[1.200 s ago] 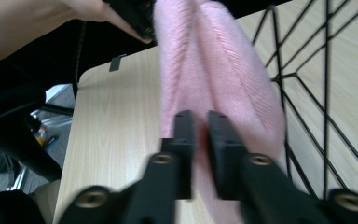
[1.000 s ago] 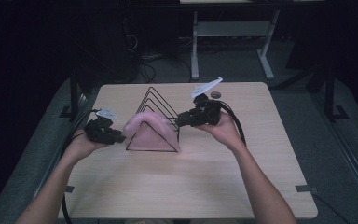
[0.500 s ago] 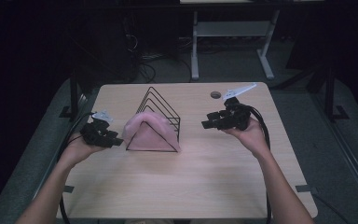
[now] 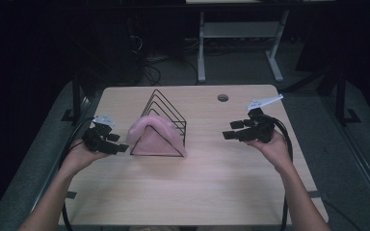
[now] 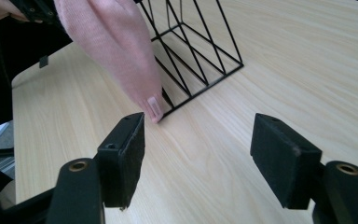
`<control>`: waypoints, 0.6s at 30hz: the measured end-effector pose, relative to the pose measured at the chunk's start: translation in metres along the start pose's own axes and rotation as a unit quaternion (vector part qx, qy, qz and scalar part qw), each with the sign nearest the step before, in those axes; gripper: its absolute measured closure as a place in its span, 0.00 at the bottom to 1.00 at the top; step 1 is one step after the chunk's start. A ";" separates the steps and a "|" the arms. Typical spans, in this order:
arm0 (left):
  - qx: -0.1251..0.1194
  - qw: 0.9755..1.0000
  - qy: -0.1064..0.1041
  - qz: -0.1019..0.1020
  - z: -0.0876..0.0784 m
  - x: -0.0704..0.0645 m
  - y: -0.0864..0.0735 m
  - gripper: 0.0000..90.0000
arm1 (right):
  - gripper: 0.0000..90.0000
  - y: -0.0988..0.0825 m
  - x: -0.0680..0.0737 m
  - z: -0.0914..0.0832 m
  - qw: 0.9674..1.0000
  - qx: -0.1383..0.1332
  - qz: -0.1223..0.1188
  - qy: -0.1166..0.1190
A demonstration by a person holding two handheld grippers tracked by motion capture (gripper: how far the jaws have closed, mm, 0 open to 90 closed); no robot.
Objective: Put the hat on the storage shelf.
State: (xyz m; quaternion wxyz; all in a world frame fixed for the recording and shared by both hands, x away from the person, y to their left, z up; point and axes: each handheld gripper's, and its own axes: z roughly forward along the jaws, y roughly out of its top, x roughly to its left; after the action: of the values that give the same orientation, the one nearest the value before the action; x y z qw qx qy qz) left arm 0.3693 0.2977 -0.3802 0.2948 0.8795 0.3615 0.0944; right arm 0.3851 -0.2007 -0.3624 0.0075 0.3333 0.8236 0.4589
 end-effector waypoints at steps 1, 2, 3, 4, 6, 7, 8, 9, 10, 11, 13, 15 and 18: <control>0.000 1.000 0.002 0.000 0.001 0.000 -0.002 0.41 | 0.37 -0.006 -0.001 -0.003 1.000 0.002 0.005 -0.004; 0.001 1.000 0.002 -0.001 0.001 0.000 -0.003 0.40 | 0.37 -0.009 -0.002 -0.004 1.000 0.001 0.005 -0.007; 0.001 1.000 0.002 -0.001 0.001 0.000 -0.003 0.39 | 0.37 -0.011 -0.002 -0.005 1.000 0.002 0.006 -0.007; -0.002 1.000 0.003 -0.004 0.001 -0.001 -0.005 0.38 | 0.37 -0.013 -0.003 -0.005 1.000 0.003 0.009 -0.008; -0.001 1.000 0.004 -0.003 0.001 -0.001 -0.007 0.36 | 0.37 -0.018 -0.004 -0.007 1.000 0.004 0.016 -0.010; -0.004 1.000 0.004 -0.007 0.002 -0.002 -0.008 0.35 | 0.37 -0.020 -0.004 -0.008 1.000 0.005 0.017 -0.010; -0.004 1.000 0.004 -0.007 0.002 -0.002 -0.008 0.35 | 0.37 -0.020 -0.004 -0.008 1.000 0.005 0.017 -0.010; -0.006 1.000 0.005 -0.008 0.002 -0.002 -0.009 0.35 | 0.37 -0.023 -0.005 -0.009 1.000 0.005 0.017 -0.012; -0.005 1.000 0.006 -0.006 0.002 -0.003 -0.010 0.34 | 0.37 -0.027 -0.006 -0.011 1.000 0.005 0.019 -0.013; -0.004 1.000 0.006 -0.006 0.002 -0.003 -0.011 0.34 | 0.37 -0.029 -0.007 -0.012 1.000 0.004 0.021 -0.014; -0.008 1.000 0.008 -0.006 0.003 -0.005 -0.013 0.33 | 0.36 -0.036 -0.009 -0.015 1.000 0.003 0.026 -0.017; -0.009 1.000 0.009 -0.005 0.003 -0.005 -0.013 0.33 | 0.36 -0.038 -0.009 -0.016 0.999 0.004 0.029 -0.017; -0.011 1.000 0.009 -0.003 0.002 -0.008 -0.015 0.33 | 0.36 -0.047 -0.010 -0.021 0.999 0.004 0.035 -0.022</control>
State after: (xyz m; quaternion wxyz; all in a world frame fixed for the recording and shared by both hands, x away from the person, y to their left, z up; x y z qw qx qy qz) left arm 0.3561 0.2998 -0.3900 0.3015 0.8743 0.3657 0.1051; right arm 0.3612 -0.2385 -0.3887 0.0082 0.3720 0.8128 0.4482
